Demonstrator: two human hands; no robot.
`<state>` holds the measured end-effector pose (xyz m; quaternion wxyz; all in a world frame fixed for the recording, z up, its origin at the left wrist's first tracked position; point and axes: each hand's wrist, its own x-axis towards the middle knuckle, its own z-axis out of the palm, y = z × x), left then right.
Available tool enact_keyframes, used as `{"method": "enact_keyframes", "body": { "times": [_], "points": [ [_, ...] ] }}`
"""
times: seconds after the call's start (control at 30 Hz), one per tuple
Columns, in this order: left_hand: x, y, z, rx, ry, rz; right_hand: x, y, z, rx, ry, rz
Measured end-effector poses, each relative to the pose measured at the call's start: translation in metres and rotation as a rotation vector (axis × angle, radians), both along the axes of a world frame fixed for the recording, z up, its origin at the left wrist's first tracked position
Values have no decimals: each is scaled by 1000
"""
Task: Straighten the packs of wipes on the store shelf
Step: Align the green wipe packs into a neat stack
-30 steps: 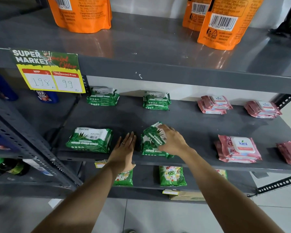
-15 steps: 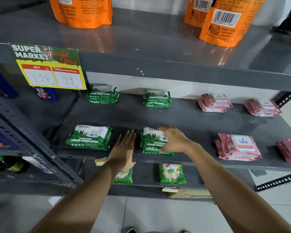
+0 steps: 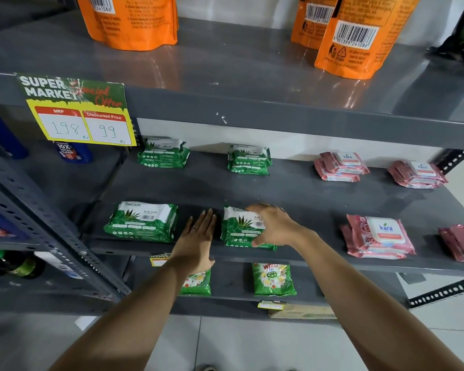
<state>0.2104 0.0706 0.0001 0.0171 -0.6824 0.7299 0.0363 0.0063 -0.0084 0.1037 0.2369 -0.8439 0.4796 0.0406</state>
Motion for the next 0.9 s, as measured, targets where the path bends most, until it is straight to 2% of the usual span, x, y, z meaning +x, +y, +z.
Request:
{"method": "enact_keyframes", "body": {
  "times": [0.4,0.57,0.9],
  "points": [
    [0,0,-1,-15,7,-13,-28,-10,7,108,-39,-19],
    [0,1,-1,-3,8,-8,-37,-14,9,222,-131,-89],
    [0,3,-1,-8,37,-2,-39,-8,6,117,-112,-66]
  ]
}}
